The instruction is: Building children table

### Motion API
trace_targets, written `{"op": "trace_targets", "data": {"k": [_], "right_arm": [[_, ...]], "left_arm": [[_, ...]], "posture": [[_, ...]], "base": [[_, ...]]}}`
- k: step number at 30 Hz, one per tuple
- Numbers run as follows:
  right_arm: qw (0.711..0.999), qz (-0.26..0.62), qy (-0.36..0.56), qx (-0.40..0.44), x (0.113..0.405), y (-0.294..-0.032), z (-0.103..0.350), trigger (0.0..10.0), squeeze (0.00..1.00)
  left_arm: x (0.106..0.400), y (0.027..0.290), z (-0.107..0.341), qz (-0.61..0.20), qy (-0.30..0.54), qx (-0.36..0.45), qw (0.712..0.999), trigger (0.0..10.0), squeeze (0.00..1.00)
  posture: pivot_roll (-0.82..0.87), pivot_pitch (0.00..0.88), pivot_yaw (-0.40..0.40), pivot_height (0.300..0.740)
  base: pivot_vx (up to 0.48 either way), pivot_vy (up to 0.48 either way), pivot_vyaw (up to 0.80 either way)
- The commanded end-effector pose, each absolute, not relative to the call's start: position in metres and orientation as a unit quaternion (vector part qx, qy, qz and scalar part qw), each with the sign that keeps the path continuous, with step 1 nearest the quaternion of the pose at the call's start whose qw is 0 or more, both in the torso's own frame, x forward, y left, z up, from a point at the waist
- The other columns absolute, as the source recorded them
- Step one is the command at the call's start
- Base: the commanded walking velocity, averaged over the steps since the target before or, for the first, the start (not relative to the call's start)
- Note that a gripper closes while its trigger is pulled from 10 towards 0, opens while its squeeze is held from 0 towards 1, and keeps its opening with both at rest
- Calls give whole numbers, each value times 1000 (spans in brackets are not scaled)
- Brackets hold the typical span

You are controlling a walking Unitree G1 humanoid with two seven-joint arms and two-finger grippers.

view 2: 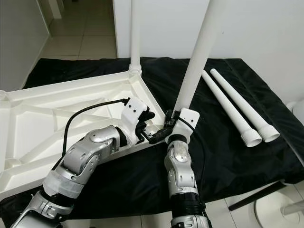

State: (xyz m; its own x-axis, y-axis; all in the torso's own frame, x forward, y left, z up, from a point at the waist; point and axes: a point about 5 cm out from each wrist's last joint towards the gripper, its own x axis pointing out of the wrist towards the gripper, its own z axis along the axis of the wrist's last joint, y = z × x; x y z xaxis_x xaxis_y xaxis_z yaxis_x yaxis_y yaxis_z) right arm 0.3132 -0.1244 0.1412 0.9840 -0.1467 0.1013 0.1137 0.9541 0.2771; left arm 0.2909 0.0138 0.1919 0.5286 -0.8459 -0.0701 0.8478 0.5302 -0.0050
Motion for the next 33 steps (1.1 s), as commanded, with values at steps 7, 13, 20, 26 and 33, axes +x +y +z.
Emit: {"op": "trace_targets", "data": {"k": [7,13,20,26,33], "right_arm": [[988,-24,-99,119,311,-140,153,10000,1000],[991,59,-82,86,314,-157,152,10000,0],[985,158,-64,24,322,-177,152,10000,0],[979,197,-53,5,325,-179,152,10000,0],[967,251,-36,-20,334,-180,149,10000,0]], "left_arm": [[291,13,188,-483,34,20,875,10000,0],[291,13,187,-487,36,25,872,10000,0],[287,12,181,-494,41,42,867,10000,0],[286,12,179,-498,41,49,865,10000,0],[287,16,178,-496,41,65,865,10000,0]], "posture": [[-70,0,-26,740],[-73,0,-18,740],[-73,0,-14,740],[-72,0,-12,740],[-64,0,-13,740]], "base": [[0,0,0],[0,0,0],[0,0,0],[0,0,0],[0,0,0]]}}
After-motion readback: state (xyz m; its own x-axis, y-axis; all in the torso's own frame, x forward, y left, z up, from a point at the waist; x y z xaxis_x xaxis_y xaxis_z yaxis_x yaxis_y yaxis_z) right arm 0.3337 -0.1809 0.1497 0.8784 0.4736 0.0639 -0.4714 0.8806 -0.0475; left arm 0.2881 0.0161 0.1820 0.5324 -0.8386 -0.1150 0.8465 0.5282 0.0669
